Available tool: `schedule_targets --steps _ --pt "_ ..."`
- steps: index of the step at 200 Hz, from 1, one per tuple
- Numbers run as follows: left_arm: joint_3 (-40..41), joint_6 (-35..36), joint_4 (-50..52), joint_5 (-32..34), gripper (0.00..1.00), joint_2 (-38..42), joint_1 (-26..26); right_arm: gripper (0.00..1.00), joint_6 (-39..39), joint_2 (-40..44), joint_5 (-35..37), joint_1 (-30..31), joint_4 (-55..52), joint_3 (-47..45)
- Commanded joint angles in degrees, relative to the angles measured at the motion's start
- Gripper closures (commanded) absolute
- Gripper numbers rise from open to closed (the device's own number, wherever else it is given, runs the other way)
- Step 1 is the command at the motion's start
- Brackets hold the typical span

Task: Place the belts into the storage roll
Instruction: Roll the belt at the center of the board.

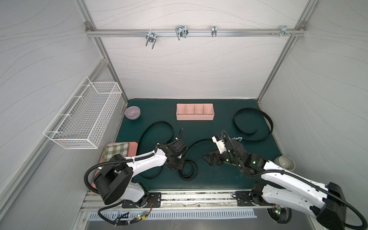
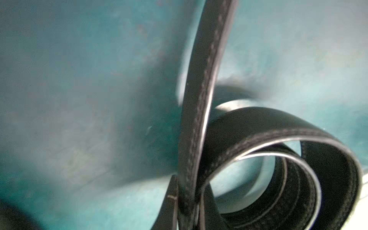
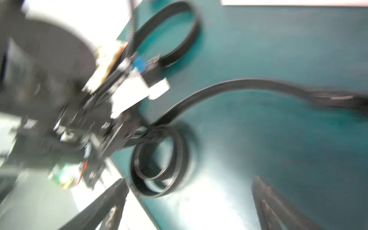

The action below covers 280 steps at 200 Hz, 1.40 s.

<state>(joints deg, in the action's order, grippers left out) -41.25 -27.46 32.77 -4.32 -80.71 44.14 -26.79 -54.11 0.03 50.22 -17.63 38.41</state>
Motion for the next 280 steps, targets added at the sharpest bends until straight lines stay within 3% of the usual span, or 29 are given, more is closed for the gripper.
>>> schedule_targets --steps 1,16,37,74,109,144,166,190,210,280 --pt "-3.69 1.14 5.88 5.91 1.0 1.43 0.49 0.01 5.33 -5.51 -0.85 -4.26 -13.02 5.45" --pt "-4.71 1.21 8.53 9.3 1.0 1.34 0.53 0.01 11.51 -12.3 -0.5 -6.7 -17.02 12.21" --pt "-3.71 0.83 7.8 8.97 1.0 1.43 0.52 0.01 22.48 -23.33 -4.84 -9.17 -21.67 21.86" --pt "-2.6 0.74 6.23 9.44 1.0 1.76 0.67 0.01 40.68 -38.57 -8.33 -9.13 -25.2 33.31" --pt "-3.3 1.01 5.46 8.84 1.0 1.52 0.59 0.01 48.07 -50.51 -10.07 -9.98 -23.24 41.47" --pt "-4.22 1.27 5.96 9.64 1.0 1.6 0.54 0.04 50.77 -60.99 -10.14 -10.8 -22.02 46.81" --pt "-4.71 1.21 5.81 10.03 1.0 1.22 0.59 0.21 49.29 -63.12 -10.55 -11.57 -19.89 46.3" --pt "-4.99 0.58 5.07 10.14 1.0 0.22 0.51 0.7 45.49 -61.42 -12.96 -13.1 -18.01 43.34" --pt "-5.76 0.05 4.85 10.63 1.0 -1.39 0.51 0.97 38.97 -56.36 -10.93 -13.13 -16.0 39.02" --pt "-17.96 2.98 4.33 14.85 1.0 -14.86 -0.72 1.0 5.7 -42.43 -4.96 -12.32 -18.94 22.04"
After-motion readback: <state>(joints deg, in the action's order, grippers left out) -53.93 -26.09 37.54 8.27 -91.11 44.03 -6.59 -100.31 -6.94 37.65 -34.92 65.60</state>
